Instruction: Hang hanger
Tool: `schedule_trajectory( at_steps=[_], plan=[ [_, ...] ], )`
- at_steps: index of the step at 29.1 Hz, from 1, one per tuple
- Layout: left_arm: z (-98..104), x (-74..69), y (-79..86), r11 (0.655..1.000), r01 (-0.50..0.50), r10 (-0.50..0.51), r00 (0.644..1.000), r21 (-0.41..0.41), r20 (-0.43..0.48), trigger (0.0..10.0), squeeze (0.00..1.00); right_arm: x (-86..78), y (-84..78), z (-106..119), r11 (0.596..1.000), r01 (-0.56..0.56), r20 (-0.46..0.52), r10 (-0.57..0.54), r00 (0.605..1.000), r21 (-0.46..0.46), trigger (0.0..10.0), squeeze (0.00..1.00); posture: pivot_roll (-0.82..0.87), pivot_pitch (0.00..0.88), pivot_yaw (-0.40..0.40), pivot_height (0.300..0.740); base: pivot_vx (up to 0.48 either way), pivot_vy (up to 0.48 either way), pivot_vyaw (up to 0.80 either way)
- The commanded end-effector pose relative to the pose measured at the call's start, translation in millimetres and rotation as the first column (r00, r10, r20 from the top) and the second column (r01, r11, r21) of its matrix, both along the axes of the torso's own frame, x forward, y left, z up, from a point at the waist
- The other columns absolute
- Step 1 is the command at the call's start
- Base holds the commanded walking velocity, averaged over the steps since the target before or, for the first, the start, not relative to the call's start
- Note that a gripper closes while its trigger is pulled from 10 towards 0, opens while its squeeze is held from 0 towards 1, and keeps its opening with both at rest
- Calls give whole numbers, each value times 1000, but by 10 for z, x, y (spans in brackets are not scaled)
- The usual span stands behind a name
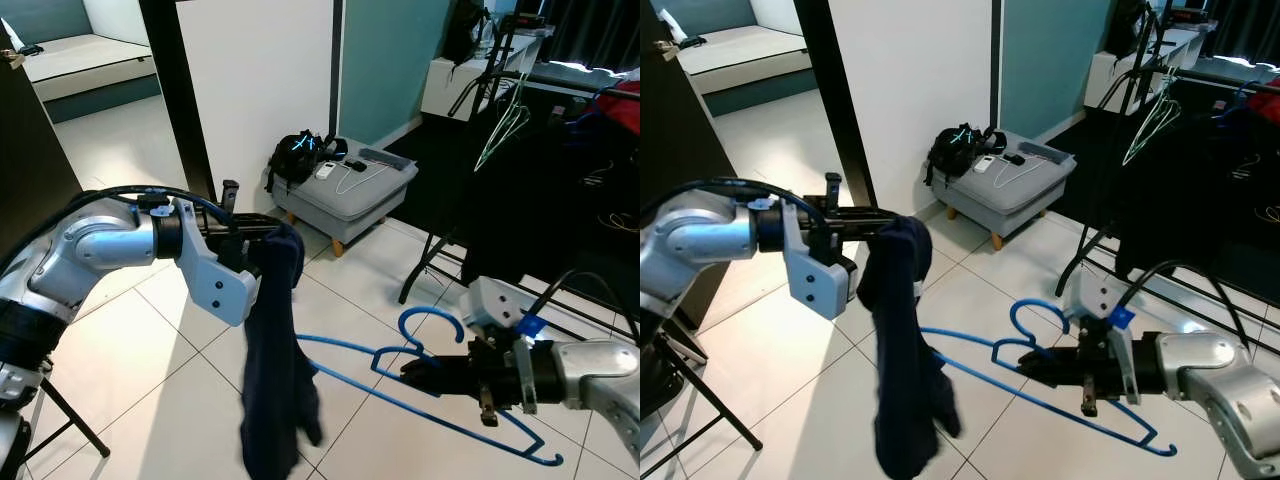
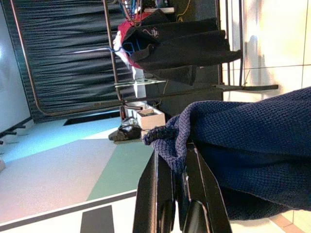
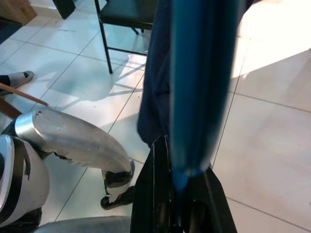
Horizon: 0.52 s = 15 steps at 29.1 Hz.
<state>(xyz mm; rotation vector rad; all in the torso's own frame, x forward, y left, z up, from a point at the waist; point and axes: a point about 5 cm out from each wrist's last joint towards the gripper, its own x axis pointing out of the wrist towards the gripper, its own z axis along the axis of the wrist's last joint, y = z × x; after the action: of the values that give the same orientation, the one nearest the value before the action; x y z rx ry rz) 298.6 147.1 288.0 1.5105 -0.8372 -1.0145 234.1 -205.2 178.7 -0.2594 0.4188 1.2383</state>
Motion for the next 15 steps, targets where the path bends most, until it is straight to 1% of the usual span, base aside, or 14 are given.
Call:
schedule_trajectory(
  at_steps=[1,6,7,8,10,12,13,15],
  plan=[
    [14,4,-40,1000,16,-16,1000,18,11,10000,0,-16,16,-15,999,-27,-19,27,999,-29,10000,0,-33,0,22,735,0,0,0],
    [-8,8,-63,1000,24,-24,1000,14,8,10000,0,-66,51,-68,997,-61,-61,58,996,-44,10000,0,-39,0,20,735,0,0,0],
    [-8,8,-63,1000,24,-24,1000,14,8,10000,0,-66,51,-68,997,-61,-61,58,996,-44,10000,0,-39,0,20,735,0,0,0],
    [-17,8,-77,1000,27,-27,1000,10,7,10000,0,-69,53,-107,996,-58,-69,53,996,-71,10000,0,-41,0,18,735,0,0,0],
    [-17,8,-77,1000,27,-27,1000,10,7,10000,0,-69,53,-107,996,-58,-69,53,996,-71,10000,0,-41,0,18,735,0,0,0],
    [-20,10,-94,1000,31,-31,1000,4,5,10000,0,-22,11,-184,989,-4,-63,-6,998,-147,10000,0,-43,0,21,735,0,0,0],
    [-14,13,-99,999,32,-32,999,2,7,10000,0,92,-79,-222,971,103,-16,-109,994,-218,10000,0,-43,0,21,735,0,0,0],
    [-4,17,-101,999,34,-34,999,3,11,10000,0,191,-172,-244,943,204,21,-205,978,-262,10000,0,-45,0,23,735,0,0,0]
  ],
)
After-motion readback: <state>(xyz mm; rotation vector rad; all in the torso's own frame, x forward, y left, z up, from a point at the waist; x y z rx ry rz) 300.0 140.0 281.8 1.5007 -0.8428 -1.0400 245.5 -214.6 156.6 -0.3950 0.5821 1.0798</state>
